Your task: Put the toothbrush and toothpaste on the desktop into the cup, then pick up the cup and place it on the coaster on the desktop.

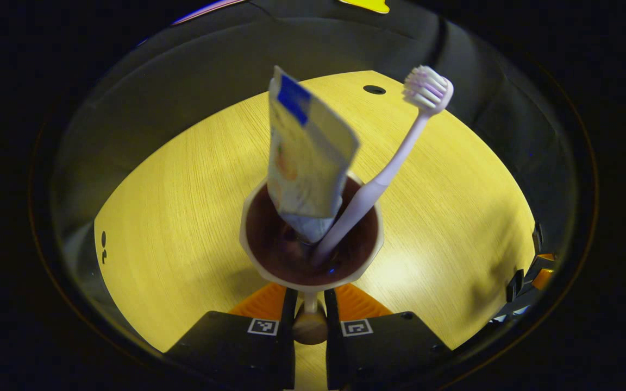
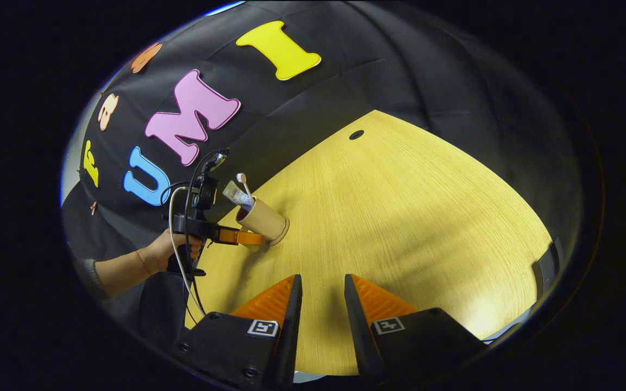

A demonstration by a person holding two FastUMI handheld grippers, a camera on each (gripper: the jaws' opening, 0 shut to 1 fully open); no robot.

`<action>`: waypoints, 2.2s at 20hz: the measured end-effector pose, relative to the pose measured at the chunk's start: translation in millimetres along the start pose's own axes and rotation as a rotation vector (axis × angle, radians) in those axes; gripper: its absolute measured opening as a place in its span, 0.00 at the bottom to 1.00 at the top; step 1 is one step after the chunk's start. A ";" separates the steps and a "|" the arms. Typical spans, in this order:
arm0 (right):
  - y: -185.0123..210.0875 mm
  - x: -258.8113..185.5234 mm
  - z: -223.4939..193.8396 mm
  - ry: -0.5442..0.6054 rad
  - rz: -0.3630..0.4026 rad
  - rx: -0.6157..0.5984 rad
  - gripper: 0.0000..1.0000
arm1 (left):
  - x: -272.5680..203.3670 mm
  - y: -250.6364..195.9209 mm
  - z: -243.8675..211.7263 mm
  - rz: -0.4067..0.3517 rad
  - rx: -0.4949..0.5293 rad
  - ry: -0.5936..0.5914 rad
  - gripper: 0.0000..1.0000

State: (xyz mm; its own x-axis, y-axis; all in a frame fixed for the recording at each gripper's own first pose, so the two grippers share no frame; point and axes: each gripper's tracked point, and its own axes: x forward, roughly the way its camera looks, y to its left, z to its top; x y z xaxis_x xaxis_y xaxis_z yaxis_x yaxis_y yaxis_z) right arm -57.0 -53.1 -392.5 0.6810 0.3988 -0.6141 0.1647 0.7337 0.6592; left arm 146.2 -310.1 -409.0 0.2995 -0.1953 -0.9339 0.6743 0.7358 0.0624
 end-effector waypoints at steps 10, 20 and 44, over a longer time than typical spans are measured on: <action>1.6 0.4 -0.4 0.003 -0.002 -0.003 0.52 | -5.7 -16.9 -18.9 0.024 0.057 -0.016 0.93; 29.2 2.3 -3.7 0.015 0.009 -0.028 0.52 | -59.4 -11.8 -26.3 0.021 -0.008 -0.164 0.98; 185.4 9.9 -58.8 0.144 0.176 -0.248 0.96 | -220.1 33.8 -221.0 0.036 -0.373 -0.390 0.97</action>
State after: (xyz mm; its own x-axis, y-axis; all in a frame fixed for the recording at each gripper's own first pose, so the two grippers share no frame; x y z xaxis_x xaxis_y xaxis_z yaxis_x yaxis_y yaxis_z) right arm -61.7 119.2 -301.8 0.5726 0.5919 -0.5672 -0.1373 0.7514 0.6454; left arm -46.1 -99.0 -279.1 0.5943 -0.3394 -0.7291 0.3948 0.9130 -0.1032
